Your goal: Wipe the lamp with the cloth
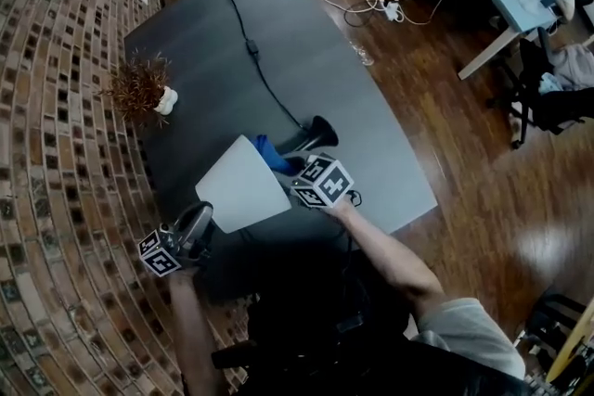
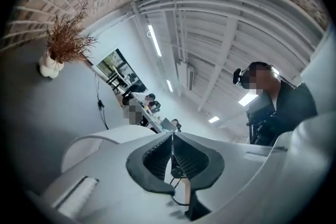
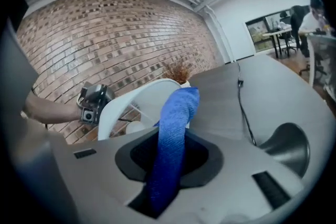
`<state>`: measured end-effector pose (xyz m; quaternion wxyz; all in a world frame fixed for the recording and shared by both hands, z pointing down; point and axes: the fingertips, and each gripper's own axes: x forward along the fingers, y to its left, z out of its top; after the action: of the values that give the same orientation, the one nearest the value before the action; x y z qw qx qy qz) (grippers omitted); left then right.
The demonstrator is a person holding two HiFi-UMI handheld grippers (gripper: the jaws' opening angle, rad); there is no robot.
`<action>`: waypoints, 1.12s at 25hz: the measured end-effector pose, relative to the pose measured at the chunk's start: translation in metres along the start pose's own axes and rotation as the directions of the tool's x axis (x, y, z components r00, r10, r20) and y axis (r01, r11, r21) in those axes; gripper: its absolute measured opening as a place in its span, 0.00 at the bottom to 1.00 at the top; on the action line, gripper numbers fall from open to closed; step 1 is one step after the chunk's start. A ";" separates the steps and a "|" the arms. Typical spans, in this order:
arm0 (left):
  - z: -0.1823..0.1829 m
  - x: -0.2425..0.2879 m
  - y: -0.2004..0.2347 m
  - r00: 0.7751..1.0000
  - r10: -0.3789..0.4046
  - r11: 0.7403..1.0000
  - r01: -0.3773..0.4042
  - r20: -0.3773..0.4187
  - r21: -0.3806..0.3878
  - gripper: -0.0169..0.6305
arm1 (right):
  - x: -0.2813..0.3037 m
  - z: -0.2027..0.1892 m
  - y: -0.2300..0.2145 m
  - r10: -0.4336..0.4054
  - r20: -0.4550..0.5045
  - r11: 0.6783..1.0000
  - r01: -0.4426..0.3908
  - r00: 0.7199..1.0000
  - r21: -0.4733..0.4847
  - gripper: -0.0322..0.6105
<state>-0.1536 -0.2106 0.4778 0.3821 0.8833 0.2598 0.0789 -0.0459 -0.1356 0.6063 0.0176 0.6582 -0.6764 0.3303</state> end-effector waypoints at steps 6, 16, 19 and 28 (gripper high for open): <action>-0.008 0.000 -0.004 0.999 0.051 0.998 -0.051 -0.018 0.025 0.04 | -0.035 -0.008 -0.070 -0.096 0.010 0.982 0.093 0.995 0.164 0.18; -0.005 -0.005 -0.001 0.995 0.096 0.994 -0.097 0.014 0.048 0.04 | -0.069 0.019 -0.037 -0.195 0.014 0.977 0.195 0.981 -0.086 0.18; -0.008 -0.005 -0.003 0.995 0.097 0.994 -0.098 0.016 0.053 0.04 | -0.027 -0.001 -0.011 -0.171 -0.067 0.956 0.149 0.983 -0.254 0.18; -0.016 0.007 -0.012 0.997 0.070 0.996 -0.070 0.014 0.057 0.04 | -0.151 -0.039 -0.155 -0.577 -0.156 0.817 0.566 0.802 -0.110 0.18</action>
<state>-0.1580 -0.1900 0.4798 0.3551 0.9030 0.2285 0.0793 0.0981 0.0290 0.6334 0.1972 0.7972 -0.4516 0.3487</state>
